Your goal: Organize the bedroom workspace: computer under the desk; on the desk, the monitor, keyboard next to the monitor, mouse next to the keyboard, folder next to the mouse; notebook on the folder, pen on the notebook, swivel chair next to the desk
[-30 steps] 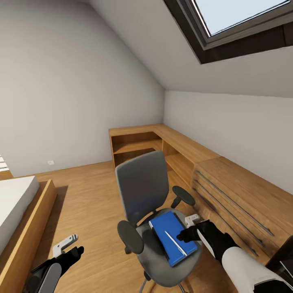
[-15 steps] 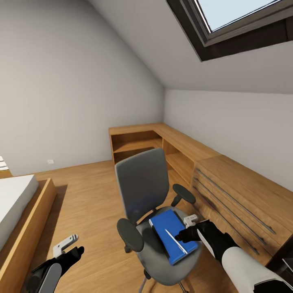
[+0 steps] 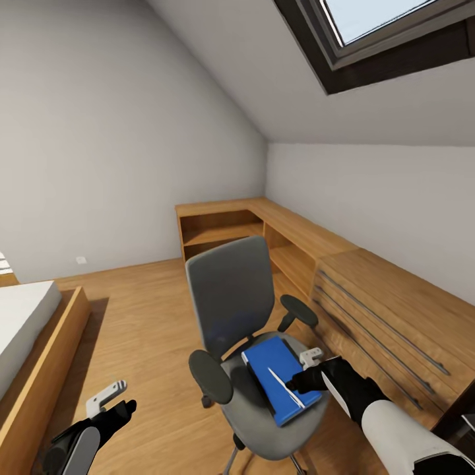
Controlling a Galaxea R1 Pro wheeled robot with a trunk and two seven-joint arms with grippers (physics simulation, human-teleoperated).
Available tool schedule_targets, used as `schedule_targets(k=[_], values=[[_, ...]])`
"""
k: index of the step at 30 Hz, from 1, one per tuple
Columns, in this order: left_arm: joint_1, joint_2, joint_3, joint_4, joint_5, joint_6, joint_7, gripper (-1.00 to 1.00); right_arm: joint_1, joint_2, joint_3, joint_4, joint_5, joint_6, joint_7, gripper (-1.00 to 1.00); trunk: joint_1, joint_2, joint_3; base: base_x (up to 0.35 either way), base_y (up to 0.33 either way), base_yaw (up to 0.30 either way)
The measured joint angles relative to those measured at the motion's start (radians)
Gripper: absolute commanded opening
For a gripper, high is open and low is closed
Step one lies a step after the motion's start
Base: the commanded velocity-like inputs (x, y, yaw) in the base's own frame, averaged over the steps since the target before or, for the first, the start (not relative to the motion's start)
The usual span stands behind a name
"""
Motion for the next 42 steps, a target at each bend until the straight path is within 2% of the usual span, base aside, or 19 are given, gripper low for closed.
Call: schedule_targets(k=[24,30,38,42], values=[[0.0,0.0,0.0,0.001,0.001,0.0,0.0,1.0,0.0,-0.002,0.0,0.001,0.018,-0.001,0.001,1.0,0.092,-0.168,-0.075,0.0,0.0,0.0],[0.0,0.0,0.0,0.001,0.002,-0.001,0.0,1.0,0.0,-0.014,0.0,0.0,0.017,-0.001,0.011,1.0,0.115,-0.21,-0.094,0.0,0.0,0.0],[0.0,0.0,0.0,0.003,0.004,0.0,-0.001,1.0,0.0,-0.021,0.001,-0.001,0.017,-0.001,0.078,1.0,0.115,-0.21,-0.094,0.0,0.0,0.0],[0.0,0.0,0.0,0.004,0.005,-0.001,-0.005,1.0,0.0,-0.022,0.001,-0.001,0.02,0.0,0.091,1.0,0.115,-0.21,-0.094,0.0,0.0,0.0]])
